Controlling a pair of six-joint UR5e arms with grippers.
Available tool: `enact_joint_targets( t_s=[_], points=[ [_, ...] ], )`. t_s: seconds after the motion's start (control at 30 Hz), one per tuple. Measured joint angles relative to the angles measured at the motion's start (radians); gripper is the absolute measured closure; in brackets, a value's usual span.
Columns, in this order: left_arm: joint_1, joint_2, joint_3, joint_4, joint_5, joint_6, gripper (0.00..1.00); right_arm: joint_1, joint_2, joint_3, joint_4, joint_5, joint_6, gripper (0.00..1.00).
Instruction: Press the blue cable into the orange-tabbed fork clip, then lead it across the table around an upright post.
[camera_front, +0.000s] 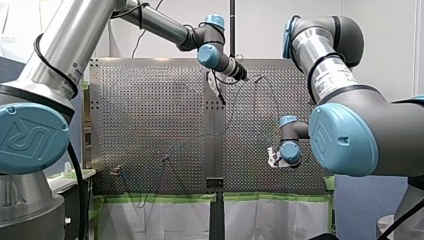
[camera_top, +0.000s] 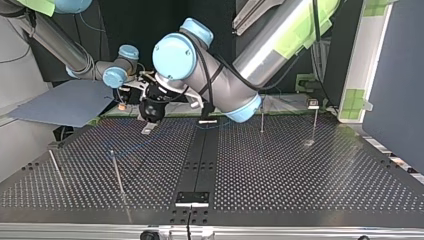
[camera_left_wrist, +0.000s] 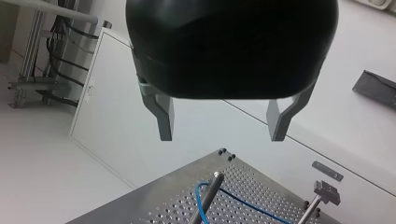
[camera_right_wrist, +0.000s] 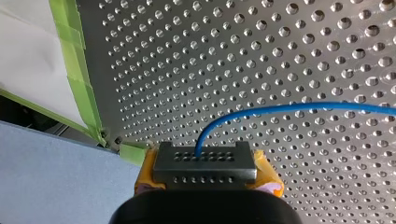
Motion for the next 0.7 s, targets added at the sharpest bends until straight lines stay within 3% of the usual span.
enact_joint_targets(
  t_s=[0.23, 0.5, 0.7],
  points=[
    [-0.023, -0.017, 0.011, -0.004, -0.042, 0.002, 0.02, 0.000, 0.000, 0.000, 0.000, -0.006, 0.004, 1.00],
    [-0.084, -0.081, 0.074, -0.021, -0.108, 0.030, 0.02, 0.000, 0.000, 0.000, 0.001, -0.013, 0.006, 1.00],
    [-0.102, -0.098, 0.123, -0.024, -0.162, 0.051, 0.02, 0.003, 0.000, 0.000, 0.000, -0.022, 0.006, 1.00]
  ],
)
